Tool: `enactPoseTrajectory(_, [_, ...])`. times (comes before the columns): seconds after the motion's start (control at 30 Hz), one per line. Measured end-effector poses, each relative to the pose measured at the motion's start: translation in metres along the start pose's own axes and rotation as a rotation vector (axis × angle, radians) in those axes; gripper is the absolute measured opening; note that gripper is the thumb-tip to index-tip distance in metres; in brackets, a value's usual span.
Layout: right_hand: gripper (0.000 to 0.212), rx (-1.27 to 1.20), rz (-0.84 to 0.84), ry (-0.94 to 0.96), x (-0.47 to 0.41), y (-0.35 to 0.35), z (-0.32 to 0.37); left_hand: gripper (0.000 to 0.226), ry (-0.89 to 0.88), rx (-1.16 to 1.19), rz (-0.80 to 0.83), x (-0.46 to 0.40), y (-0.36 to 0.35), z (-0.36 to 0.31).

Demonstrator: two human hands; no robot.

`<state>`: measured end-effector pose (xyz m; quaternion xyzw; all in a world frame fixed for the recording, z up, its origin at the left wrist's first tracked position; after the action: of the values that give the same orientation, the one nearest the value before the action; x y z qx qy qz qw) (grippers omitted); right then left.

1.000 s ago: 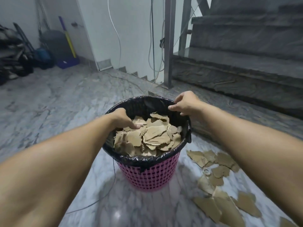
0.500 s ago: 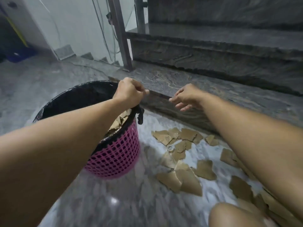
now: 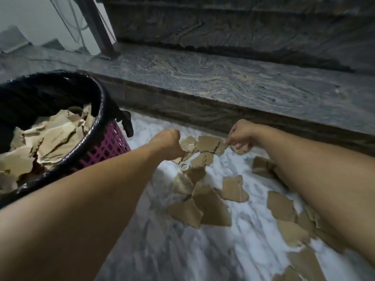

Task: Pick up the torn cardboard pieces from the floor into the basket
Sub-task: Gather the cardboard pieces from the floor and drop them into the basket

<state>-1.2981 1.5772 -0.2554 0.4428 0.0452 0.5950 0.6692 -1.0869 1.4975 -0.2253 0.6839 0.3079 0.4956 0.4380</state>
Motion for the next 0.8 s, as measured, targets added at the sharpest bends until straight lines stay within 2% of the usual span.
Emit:
enactPoseTrajectory(0.17, [0.047,0.304,0.053,-0.041,-0.004,-0.001,-0.039,0.096,0.049,-0.109,0.096,-0.044,-0.052,0.003])
enactPoseTrajectory(0.23, [0.069,0.436,0.070,-0.032,-0.009,-0.005,-0.058,0.102,0.088,-0.114,0.098,-0.060,-0.069,0.006])
enactPoseTrajectory(0.3, [0.094,0.440,0.120,-0.057,-0.014,-0.015,-0.088,0.109,0.108,-0.092,0.094,-0.075,-0.084,0.008])
enactPoseTrajectory(0.4, [0.108,0.453,0.136,-0.068,-0.012,-0.036,-0.130,0.111,0.123,-0.041,0.089,-0.091,-0.102,0.012])
enactPoseTrajectory(0.5, [0.103,0.543,0.044,-0.034,0.008,-0.053,-0.148,0.098,0.076,-0.016,0.066,-0.094,-0.123,0.002])
enactPoseTrajectory(0.6, [0.085,0.516,-0.048,0.063,0.030,-0.066,-0.144,0.096,0.003,0.036,-0.020,-0.080,-0.140,-0.020])
enactPoseTrajectory(0.73, [0.052,0.397,-0.364,0.142,0.058,-0.047,-0.143,0.084,-0.195,0.017,0.000,-0.048,-0.159,-0.061])
enactPoseTrajectory(0.8, [0.047,0.457,-0.480,0.111,0.072,-0.027,-0.154,0.081,-0.248,0.005,0.032,-0.033,-0.166,-0.076])
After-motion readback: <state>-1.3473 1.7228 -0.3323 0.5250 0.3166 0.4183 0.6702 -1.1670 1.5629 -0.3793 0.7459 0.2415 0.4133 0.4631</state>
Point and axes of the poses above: each hand's wrist, its own x-axis away from the middle knuckle, its own y-axis out of the back of the hand, z = x × y, the point moved 6 cm from there along -x, towards the middle knuckle, and after that the axes turned 12 degrees about y, right-handed, at the moved point
